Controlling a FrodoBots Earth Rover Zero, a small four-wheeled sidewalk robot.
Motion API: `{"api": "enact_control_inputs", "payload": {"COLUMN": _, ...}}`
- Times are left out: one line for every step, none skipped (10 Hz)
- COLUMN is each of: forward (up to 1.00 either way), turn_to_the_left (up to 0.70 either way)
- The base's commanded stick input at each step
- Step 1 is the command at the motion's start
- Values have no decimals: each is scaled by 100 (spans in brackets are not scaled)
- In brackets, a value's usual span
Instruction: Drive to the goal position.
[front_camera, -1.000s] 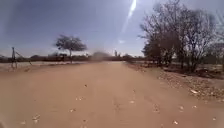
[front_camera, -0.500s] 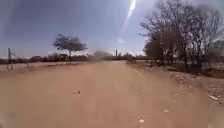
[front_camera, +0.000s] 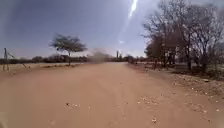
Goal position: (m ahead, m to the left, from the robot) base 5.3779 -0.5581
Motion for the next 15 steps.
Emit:
{"api": "enact_control_inputs", "payload": {"forward": 100, "turn_to_the_left": 0}}
{"api": "enact_control_inputs", "payload": {"forward": 100, "turn_to_the_left": 0}}
{"api": "enact_control_inputs", "payload": {"forward": 100, "turn_to_the_left": 0}}
{"api": "enact_control_inputs", "payload": {"forward": 100, "turn_to_the_left": 0}}
{"api": "enact_control_inputs", "payload": {"forward": 100, "turn_to_the_left": 0}}
{"api": "enact_control_inputs", "payload": {"forward": 100, "turn_to_the_left": 0}}
{"api": "enact_control_inputs", "payload": {"forward": 100, "turn_to_the_left": 0}}
{"api": "enact_control_inputs", "payload": {"forward": 100, "turn_to_the_left": 0}}
{"api": "enact_control_inputs", "payload": {"forward": 100, "turn_to_the_left": 0}}
{"api": "enact_control_inputs", "payload": {"forward": 100, "turn_to_the_left": 0}}
{"api": "enact_control_inputs", "payload": {"forward": 100, "turn_to_the_left": 0}}
{"api": "enact_control_inputs", "payload": {"forward": 100, "turn_to_the_left": 0}}
{"api": "enact_control_inputs", "payload": {"forward": 100, "turn_to_the_left": 0}}
{"api": "enact_control_inputs", "payload": {"forward": 100, "turn_to_the_left": 0}}
{"api": "enact_control_inputs", "payload": {"forward": 100, "turn_to_the_left": 0}}
